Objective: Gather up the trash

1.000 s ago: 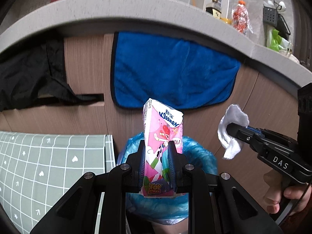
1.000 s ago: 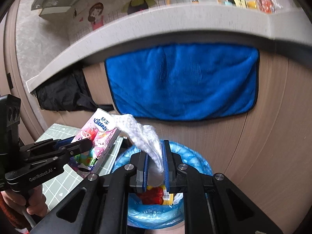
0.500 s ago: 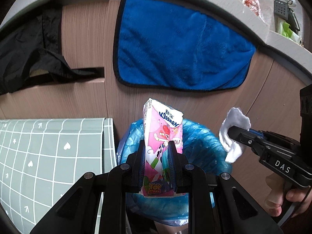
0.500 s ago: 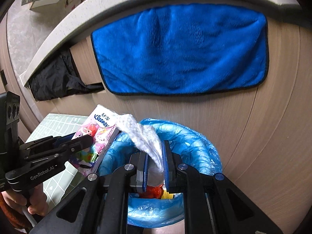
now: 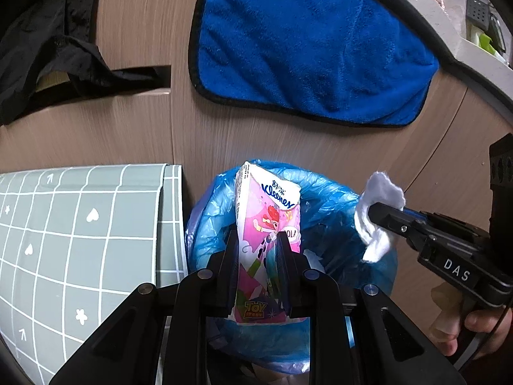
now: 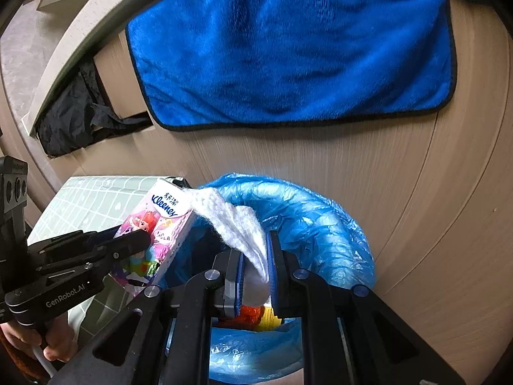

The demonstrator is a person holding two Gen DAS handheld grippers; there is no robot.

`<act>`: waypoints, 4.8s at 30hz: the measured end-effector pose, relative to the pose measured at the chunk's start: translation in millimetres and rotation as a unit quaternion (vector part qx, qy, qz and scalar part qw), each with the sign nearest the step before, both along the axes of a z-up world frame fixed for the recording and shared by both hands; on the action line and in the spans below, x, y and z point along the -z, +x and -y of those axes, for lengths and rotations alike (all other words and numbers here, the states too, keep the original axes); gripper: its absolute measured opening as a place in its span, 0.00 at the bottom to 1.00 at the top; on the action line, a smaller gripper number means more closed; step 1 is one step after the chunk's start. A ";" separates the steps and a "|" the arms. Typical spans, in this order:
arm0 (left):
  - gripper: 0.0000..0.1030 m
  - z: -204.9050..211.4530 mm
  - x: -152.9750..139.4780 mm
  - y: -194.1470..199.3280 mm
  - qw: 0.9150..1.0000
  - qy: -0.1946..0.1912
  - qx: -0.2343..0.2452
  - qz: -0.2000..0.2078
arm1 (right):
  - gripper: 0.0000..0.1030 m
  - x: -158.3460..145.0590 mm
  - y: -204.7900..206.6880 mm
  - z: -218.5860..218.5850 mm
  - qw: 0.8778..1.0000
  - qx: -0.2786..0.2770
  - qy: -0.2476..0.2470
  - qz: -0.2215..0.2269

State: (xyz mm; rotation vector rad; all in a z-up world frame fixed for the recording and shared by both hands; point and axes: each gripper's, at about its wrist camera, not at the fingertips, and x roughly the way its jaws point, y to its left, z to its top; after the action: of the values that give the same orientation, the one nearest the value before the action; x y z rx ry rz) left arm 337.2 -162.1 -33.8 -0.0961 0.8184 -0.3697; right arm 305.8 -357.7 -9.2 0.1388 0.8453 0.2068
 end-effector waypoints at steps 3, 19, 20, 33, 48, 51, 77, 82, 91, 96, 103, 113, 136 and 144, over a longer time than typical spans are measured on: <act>0.22 0.0 3.9 5.2 1.000 -0.006 -0.001 -0.007 | 0.12 5.2 4.4 -0.2 1.000 0.001 0.001 -0.005; 0.45 -9.5 -23.2 -11.1 1.000 -0.022 0.010 0.016 | 0.42 5.8 -20.3 5.6 0.999 0.028 0.034 -0.003; 0.50 -11.2 -30.9 -23.8 0.999 -0.011 0.004 0.033 | 0.42 2.4 -25.5 5.0 0.999 0.029 0.035 0.001; 0.50 -65.5 -74.9 -233.0 0.980 0.089 -0.083 0.158 | 0.50 -50.2 -182.8 -65.4 0.997 0.011 -0.016 0.076; 0.50 -119.9 -68.7 -357.1 0.974 0.101 -0.135 0.148 | 0.59 -63.5 -336.4 -130.1 0.989 0.003 -0.053 0.141; 0.50 -124.4 -71.8 -370.2 0.970 0.103 -0.152 0.159 | 0.59 -59.4 -344.3 -133.1 0.990 -0.001 -0.054 0.133; 0.50 -129.9 -82.8 -395.3 0.965 0.091 -0.156 0.189 | 0.59 -71.0 -363.2 -127.1 0.985 0.018 -0.055 0.162; 0.50 -130.7 -83.3 -395.7 0.966 0.091 -0.152 0.189 | 0.59 -71.0 -362.4 -126.4 0.985 0.017 -0.054 0.161; 0.50 -130.6 -83.1 -396.3 0.966 0.090 -0.152 0.189 | 0.59 -70.6 -362.4 -125.3 0.986 0.017 -0.052 0.159; 0.50 -130.3 -82.9 -396.0 0.966 0.091 -0.152 0.189 | 0.59 -70.6 -362.5 -125.4 0.986 0.017 -0.052 0.159; 0.50 -128.3 -82.7 -397.3 0.966 0.091 -0.149 0.189 | 0.59 -70.5 -362.5 -125.6 0.986 0.018 -0.052 0.159; 0.50 -127.0 -82.4 -397.0 0.967 0.089 -0.144 0.189 | 0.59 -70.6 -365.2 -125.4 0.985 0.024 -0.052 0.161; 0.50 -126.9 -81.1 -396.1 0.968 0.088 -0.142 0.187 | 0.59 -72.1 -366.0 -123.9 0.985 0.025 -0.052 0.162; 0.50 -127.5 -81.5 -396.9 0.968 0.089 -0.140 0.187 | 0.59 -72.4 -365.6 -123.1 0.986 0.027 -0.051 0.159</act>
State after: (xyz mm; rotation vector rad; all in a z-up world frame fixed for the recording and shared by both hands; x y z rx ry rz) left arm -59.8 -34.5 47.7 0.0264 0.4529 -0.0423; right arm -59.8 -234.5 63.2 0.0313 0.5310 0.1301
